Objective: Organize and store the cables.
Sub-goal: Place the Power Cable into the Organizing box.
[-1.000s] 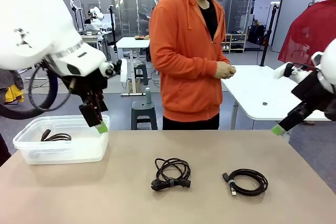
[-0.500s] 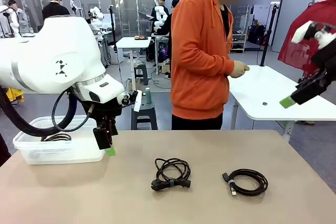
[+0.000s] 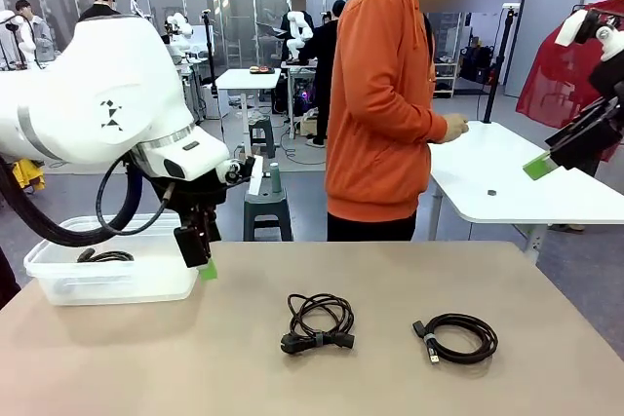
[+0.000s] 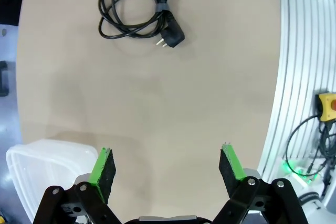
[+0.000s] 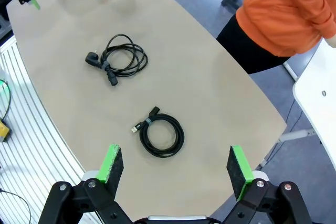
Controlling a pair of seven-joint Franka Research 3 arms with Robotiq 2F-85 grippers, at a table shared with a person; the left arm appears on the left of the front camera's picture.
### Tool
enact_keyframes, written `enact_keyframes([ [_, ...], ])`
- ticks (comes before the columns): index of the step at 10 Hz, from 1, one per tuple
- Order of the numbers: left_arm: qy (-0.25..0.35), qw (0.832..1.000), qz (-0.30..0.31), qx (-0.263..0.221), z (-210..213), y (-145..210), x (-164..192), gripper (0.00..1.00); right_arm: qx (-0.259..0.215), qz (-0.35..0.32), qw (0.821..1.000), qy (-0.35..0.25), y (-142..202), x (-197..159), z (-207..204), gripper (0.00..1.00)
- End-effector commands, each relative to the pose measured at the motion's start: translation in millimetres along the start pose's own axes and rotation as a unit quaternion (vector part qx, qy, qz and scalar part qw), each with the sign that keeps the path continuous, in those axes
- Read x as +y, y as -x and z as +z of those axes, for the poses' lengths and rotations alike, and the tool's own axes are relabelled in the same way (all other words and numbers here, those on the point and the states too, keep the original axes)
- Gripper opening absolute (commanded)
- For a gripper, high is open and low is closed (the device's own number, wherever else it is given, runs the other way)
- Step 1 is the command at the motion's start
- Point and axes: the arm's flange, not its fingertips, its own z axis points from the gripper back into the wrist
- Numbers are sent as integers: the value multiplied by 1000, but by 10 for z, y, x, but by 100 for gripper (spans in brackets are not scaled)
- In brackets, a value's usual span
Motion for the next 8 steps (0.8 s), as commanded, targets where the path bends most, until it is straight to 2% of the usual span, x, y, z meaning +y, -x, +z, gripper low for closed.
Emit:
enact_keyframes([
  [1, 7, 1000, -9, 9, -92, -20, -37, 100, -2, 0, 1000, 4, 21, 28, 33, 100],
  [3, 4, 1000, -3, 3, -48, -25, -24, 100, -2, 0, 1000, 4, 21, 28, 33, 100],
  [4, 21, 999, -9, 22, -238, -168, 74, 100, -2, 0, 1000, 4, 21, 28, 33, 100],
  [6, 24, 999, -22, -13, -404, -294, 99, 100, -2, 0, 1000, 4, 21, 28, 33, 100],
  [7, 27, 1000, -3, -10, -531, -382, 95, 100, -2, 0, 1000, 4, 21, 28, 33, 100],
  [8, 35, 999, 12, 17, -721, -540, 130, 100, -2, 0, 1000, 4, 21, 28, 33, 100],
])
